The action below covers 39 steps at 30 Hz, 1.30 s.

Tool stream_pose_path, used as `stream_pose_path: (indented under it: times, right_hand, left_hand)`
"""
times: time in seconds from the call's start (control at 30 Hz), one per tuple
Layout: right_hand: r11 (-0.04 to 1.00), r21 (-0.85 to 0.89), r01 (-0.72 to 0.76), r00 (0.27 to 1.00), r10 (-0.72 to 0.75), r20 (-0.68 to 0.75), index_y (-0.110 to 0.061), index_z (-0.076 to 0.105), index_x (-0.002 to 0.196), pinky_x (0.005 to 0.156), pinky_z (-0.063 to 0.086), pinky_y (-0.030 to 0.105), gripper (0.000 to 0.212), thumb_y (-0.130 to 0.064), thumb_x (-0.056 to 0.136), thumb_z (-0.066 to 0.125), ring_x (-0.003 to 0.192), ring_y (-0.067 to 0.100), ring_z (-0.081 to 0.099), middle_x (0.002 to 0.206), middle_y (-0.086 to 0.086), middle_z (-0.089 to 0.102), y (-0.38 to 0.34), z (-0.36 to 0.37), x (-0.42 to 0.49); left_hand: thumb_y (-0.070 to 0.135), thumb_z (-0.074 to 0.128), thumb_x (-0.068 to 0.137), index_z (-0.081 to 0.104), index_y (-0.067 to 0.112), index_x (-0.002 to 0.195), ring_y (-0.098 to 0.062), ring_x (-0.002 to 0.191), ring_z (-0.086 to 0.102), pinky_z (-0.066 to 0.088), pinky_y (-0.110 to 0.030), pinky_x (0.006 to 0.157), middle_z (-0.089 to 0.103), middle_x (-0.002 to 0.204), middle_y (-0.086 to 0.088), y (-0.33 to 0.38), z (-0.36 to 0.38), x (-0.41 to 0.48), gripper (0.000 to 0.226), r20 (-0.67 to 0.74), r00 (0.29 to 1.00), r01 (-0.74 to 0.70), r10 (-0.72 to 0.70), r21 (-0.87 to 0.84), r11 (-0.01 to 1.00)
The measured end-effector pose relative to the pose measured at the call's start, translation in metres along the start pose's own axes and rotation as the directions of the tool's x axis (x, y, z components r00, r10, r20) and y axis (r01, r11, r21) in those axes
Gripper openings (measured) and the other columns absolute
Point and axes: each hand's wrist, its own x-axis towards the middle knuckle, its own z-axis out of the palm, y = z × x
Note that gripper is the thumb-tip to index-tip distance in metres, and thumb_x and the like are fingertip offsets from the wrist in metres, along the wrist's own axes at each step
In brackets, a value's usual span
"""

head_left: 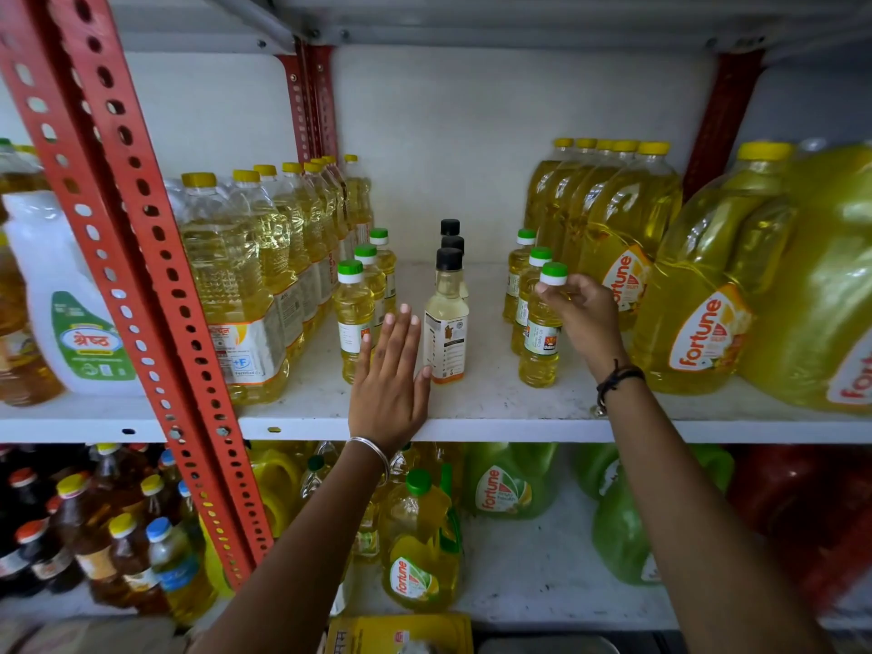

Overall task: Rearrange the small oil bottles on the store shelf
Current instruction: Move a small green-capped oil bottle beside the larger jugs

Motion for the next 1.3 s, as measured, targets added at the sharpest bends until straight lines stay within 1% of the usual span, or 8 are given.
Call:
stream_pose_path:
  times: [0.17, 0.27, 0.4, 0.63, 0.87, 0.97, 1.07, 1.3]
  right_hand:
    - [0.999, 0.029, -0.024, 0.999, 0.024, -0.032, -0.021, 0.063, 0.096, 0.087, 0.055, 0.04, 0.029, -0.034, 0.074, 0.076, 0.1, 0.021, 0.066, 0.107, 0.007, 0.07, 0.0, 0.002, 0.0]
    - [1.0, -0.002, -0.009, 0.998, 0.009, -0.063, -0.017, 0.064, 0.103, 0.082, 0.053, 0.034, 0.037, -0.038, 0.074, 0.075, 0.1, 0.019, 0.064, 0.109, 0.006, 0.069, 0.001, 0.003, -0.003]
    - [0.997, -0.07, 0.042, 0.997, -0.046, -0.055, -0.013, 0.069, 0.101, 0.072, 0.048, 0.025, 0.03, -0.033, 0.079, 0.072, 0.091, 0.019, 0.066, 0.096, 0.006, 0.071, -0.003, 0.0, -0.003]
    - [0.985, -0.146, 0.092, 0.995, -0.096, -0.019, -0.01, 0.071, 0.102, 0.079, 0.049, 0.03, 0.034, -0.035, 0.078, 0.072, 0.094, 0.021, 0.066, 0.099, 0.01, 0.073, -0.008, -0.011, -0.014]
    - [0.974, -0.165, 0.154, 0.988, -0.155, 0.007, -0.008, 0.071, 0.103, 0.062, 0.044, 0.002, 0.03, -0.028, 0.081, 0.07, 0.086, 0.012, 0.062, 0.091, 0.005, 0.07, -0.018, -0.023, -0.034]
    - [0.974, -0.175, 0.146, 0.989, -0.148, 0.001, -0.01, 0.072, 0.102, 0.063, 0.044, 0.005, 0.031, -0.031, 0.079, 0.071, 0.085, 0.011, 0.063, 0.089, 0.003, 0.071, -0.02, -0.027, -0.039]
    - [0.977, -0.164, 0.134, 0.991, -0.134, 0.008, -0.01, 0.072, 0.102, 0.06, 0.041, -0.003, 0.03, -0.03, 0.079, 0.071, 0.079, 0.001, 0.06, 0.089, 0.003, 0.07, -0.022, -0.031, -0.043]
    - [0.975, -0.178, 0.133, 0.991, -0.133, 0.011, -0.01, 0.071, 0.104, 0.056, 0.037, -0.006, 0.031, -0.03, 0.08, 0.07, 0.076, -0.006, 0.056, 0.089, 0.001, 0.068, -0.025, -0.032, -0.047]
  left_hand:
    - [0.036, 0.025, 0.099, 0.012, 0.01, 0.151, -0.019, 0.148, 0.005, 0.009, -0.045, 0.118, 0.012, 0.159, -0.006, -0.001, -0.001, 0.0, 0.06, 0.009, 1.0, 0.001, -0.001, 0.004, 1.0]
    - [0.036, 0.026, 0.098, 0.014, 0.01, 0.151, -0.019, 0.148, 0.005, 0.009, -0.045, 0.118, 0.012, 0.159, -0.006, -0.001, 0.0, 0.0, 0.06, 0.012, 1.0, 0.005, -0.005, 0.006, 1.0]
    - [0.036, 0.026, 0.098, 0.015, 0.009, 0.151, -0.019, 0.148, 0.005, 0.007, -0.044, 0.118, 0.012, 0.159, -0.006, -0.001, 0.0, 0.0, 0.061, 0.015, 1.0, 0.005, -0.005, 0.01, 1.0]
    - [0.035, 0.026, 0.099, 0.018, 0.008, 0.151, -0.02, 0.147, 0.007, 0.006, -0.042, 0.119, 0.016, 0.159, -0.008, 0.001, -0.002, 0.0, 0.06, 0.021, 1.0, 0.006, -0.006, 0.006, 1.0]
    - [0.036, 0.024, 0.099, 0.017, 0.008, 0.151, -0.019, 0.148, 0.005, 0.006, -0.043, 0.119, 0.015, 0.159, -0.008, 0.001, -0.002, 0.0, 0.06, 0.032, 0.999, 0.014, -0.015, 0.008, 1.0]
    - [0.036, 0.023, 0.099, 0.018, 0.008, 0.151, -0.02, 0.147, 0.007, 0.006, -0.043, 0.119, 0.016, 0.159, -0.008, 0.002, -0.002, 0.001, 0.059, 0.036, 0.999, 0.016, -0.016, 0.007, 1.0]
    - [0.036, 0.023, 0.099, 0.017, 0.007, 0.151, -0.02, 0.147, 0.007, 0.005, -0.042, 0.119, 0.015, 0.159, -0.008, 0.003, -0.003, 0.0, 0.059, 0.033, 0.999, 0.023, -0.022, -0.003, 1.0]
    - [0.036, 0.023, 0.099, 0.019, 0.007, 0.151, -0.019, 0.147, 0.007, 0.005, -0.042, 0.119, 0.016, 0.159, -0.008, 0.003, -0.003, 0.001, 0.059, 0.033, 0.999, 0.025, -0.025, -0.008, 1.0]
